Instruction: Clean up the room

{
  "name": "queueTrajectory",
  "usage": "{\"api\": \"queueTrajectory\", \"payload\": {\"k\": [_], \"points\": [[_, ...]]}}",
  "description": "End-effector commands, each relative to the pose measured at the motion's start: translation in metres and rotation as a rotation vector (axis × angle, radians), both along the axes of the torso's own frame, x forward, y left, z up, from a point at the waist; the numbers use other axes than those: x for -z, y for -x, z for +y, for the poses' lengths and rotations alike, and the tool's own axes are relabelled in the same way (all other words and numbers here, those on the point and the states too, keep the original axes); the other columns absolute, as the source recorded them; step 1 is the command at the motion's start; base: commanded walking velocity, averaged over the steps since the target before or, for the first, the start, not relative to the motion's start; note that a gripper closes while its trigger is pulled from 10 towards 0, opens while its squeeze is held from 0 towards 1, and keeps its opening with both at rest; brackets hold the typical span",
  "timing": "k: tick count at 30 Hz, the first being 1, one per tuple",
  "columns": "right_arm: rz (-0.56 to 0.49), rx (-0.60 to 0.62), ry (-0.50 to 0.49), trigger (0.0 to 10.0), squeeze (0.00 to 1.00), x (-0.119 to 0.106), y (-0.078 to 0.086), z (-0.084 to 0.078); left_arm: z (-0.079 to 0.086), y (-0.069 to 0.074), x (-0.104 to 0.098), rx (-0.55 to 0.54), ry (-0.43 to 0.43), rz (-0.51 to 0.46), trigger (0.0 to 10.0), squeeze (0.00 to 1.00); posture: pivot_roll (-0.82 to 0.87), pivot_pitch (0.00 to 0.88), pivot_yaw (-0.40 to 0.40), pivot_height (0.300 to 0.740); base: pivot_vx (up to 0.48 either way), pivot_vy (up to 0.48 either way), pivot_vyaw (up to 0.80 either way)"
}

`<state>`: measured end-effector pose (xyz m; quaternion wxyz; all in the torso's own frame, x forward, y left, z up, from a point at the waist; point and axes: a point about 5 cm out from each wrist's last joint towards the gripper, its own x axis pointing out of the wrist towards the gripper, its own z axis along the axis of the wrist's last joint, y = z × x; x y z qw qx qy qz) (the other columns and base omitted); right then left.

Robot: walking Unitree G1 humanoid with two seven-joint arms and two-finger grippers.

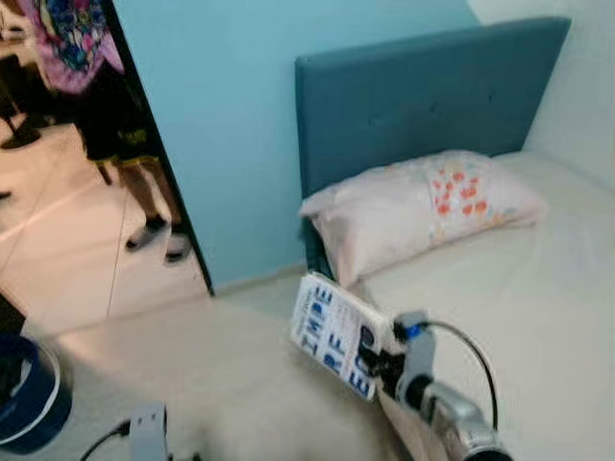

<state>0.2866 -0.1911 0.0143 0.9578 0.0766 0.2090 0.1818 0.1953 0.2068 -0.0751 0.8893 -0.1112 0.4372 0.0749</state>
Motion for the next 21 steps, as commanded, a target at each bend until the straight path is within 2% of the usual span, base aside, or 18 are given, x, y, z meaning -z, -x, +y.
{"api": "queueTrajectory", "payload": {"k": [1, 9, 17, 21], "points": [[-0.008, 0.056, -0.013, 10.0, 0.00, -0.003, -0.003, -0.009, 0.002, 0.004, 0.002, 0.004, -0.009, 0.018, 10.0, 0.00, -0.10, 0.039, 0.082, 0.707, 0.480, 0.000, 0.00], [0.018, 0.111, -0.024, 10.0, 0.00, -0.001, -0.003, -0.016, 0.002, 0.002, 0.001, -0.005, -0.019, 0.009, 10.0, 0.00, -0.10, 0.034, 0.079, 0.707, 0.397, 0.000, 0.00], [0.026, 0.174, -0.043, 10.0, 0.00, -0.001, -0.003, -0.025, -0.002, 0.000, 0.000, -0.024, 0.015, -0.004, 10.0, 0.00, -0.11, 0.036, 0.079, 0.707, 0.000, 0.000, -0.73], [0.014, 0.206, -0.062, 10.0, 0.00, -0.003, -0.003, -0.029, -0.004, -0.001, 0.000, -0.014, 0.029, -0.011, 10.0, 0.00, -0.11, 0.037, 0.078, 0.707, 0.000, -0.450, 0.00]]}}
